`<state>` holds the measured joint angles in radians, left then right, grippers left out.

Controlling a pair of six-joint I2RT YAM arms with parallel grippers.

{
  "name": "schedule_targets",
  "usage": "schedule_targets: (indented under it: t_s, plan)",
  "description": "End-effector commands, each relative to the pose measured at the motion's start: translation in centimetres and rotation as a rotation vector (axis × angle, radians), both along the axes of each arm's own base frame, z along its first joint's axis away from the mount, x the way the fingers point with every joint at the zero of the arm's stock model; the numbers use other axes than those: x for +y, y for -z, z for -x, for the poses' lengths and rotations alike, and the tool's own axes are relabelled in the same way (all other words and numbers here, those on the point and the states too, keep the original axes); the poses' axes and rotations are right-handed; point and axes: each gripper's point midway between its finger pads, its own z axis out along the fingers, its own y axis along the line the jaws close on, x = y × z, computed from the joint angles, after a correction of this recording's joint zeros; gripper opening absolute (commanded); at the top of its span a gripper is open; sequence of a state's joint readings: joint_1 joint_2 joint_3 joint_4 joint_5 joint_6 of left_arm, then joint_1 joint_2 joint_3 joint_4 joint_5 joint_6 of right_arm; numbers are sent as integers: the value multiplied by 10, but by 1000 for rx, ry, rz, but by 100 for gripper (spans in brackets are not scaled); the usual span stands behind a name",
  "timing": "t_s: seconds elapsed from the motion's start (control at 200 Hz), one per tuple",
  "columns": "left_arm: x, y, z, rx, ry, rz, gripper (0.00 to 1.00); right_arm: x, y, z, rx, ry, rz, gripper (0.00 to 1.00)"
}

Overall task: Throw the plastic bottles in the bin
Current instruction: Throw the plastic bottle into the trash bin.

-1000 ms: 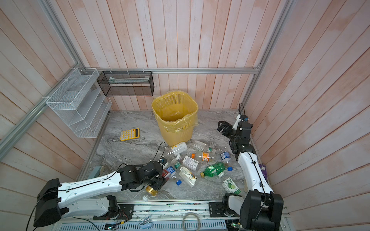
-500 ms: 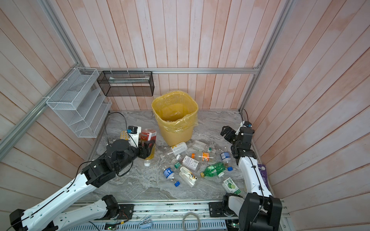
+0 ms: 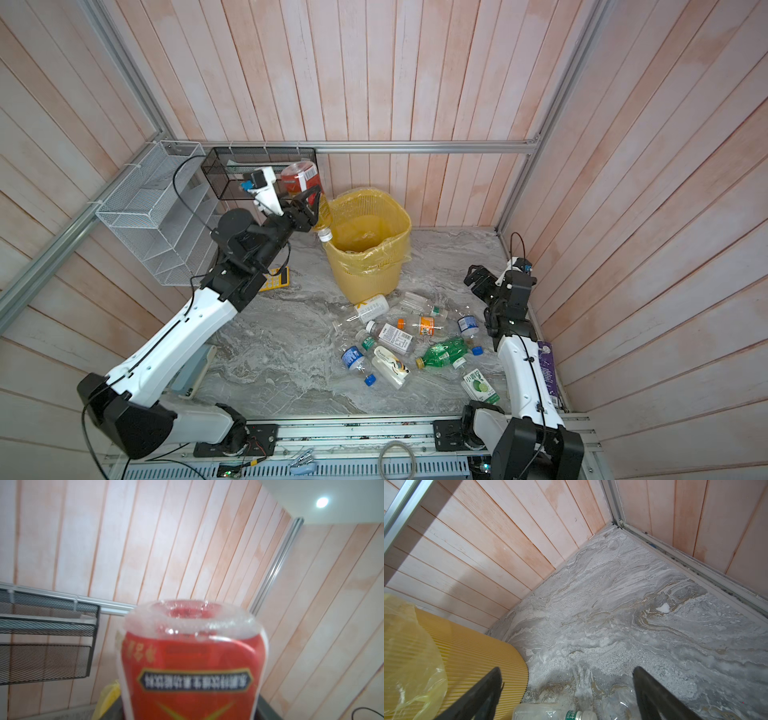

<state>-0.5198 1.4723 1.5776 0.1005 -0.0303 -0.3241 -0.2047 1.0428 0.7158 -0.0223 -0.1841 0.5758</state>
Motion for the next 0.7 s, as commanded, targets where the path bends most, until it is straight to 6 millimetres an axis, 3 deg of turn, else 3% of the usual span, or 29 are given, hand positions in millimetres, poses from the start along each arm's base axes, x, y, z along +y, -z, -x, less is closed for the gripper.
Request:
schedule_targets:
  t_s: [0.0,0.115,0.375,0.485,0.695]
  plan:
    - [-37,16,-16,108,46,-149,78,-4,4,8,22,10,25,99]
    - [-41,24,-23,118,20,-162,100,-7,-5,9,8,17,39,99]
    - [-15,12,3,32,-57,-149,100,-13,-8,8,16,47,30,99]
    - [-12,16,17,7,-44,-137,100,-18,7,13,75,82,19,98]
    - [-4,47,35,15,-46,-125,100,-25,56,35,220,131,34,95]
